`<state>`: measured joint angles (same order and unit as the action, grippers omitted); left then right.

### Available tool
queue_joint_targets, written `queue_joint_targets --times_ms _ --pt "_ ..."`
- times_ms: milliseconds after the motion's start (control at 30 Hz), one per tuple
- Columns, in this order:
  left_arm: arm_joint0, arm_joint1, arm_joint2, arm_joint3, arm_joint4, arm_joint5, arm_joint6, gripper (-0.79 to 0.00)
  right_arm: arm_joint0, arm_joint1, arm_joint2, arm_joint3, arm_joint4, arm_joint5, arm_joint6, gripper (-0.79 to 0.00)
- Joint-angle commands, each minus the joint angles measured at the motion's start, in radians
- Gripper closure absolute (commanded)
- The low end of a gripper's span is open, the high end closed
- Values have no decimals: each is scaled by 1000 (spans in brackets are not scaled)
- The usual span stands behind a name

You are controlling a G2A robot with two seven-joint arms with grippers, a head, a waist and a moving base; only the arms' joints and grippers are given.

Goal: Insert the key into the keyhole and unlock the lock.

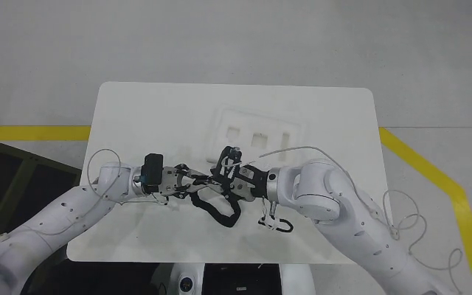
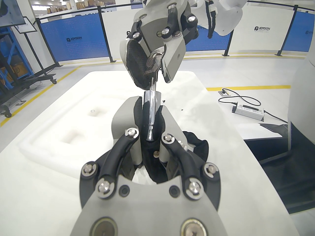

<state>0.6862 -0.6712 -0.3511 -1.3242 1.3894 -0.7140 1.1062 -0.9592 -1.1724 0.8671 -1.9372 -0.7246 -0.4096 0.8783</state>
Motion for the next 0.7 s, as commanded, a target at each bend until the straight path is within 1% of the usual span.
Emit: queue_joint_targets --times_ms 0,133,367,400,433,500,533,667 --pt "-1 1 1 1 -2 1 1 0 1 1 3 -3 -10 -16 -6 -785" --pt "-3 2 2 2 -5 3 3 0 -9 10 21 -18 -79 -102 -40 -785" --pt "-4 6 5 2 -8 6 6 0 -66 35 73 -64 -252 -219 -93 -785" --pt "-5 6 5 2 -8 6 6 0 -76 37 81 -70 -267 -224 -107 -610" --pt "-5 7 6 1 -8 6 6 0 -83 39 86 -74 -282 -238 -118 -314" --pt "-5 7 7 -1 -8 6 6 0 -95 43 96 -84 -311 -248 -142 -160" --pt "-5 7 7 -2 -8 6 6 0 -100 45 99 -88 -325 -257 -155 -95" --pt "-5 7 11 -5 -7 6 6 0 -109 46 92 -88 -365 -274 -194 -163"
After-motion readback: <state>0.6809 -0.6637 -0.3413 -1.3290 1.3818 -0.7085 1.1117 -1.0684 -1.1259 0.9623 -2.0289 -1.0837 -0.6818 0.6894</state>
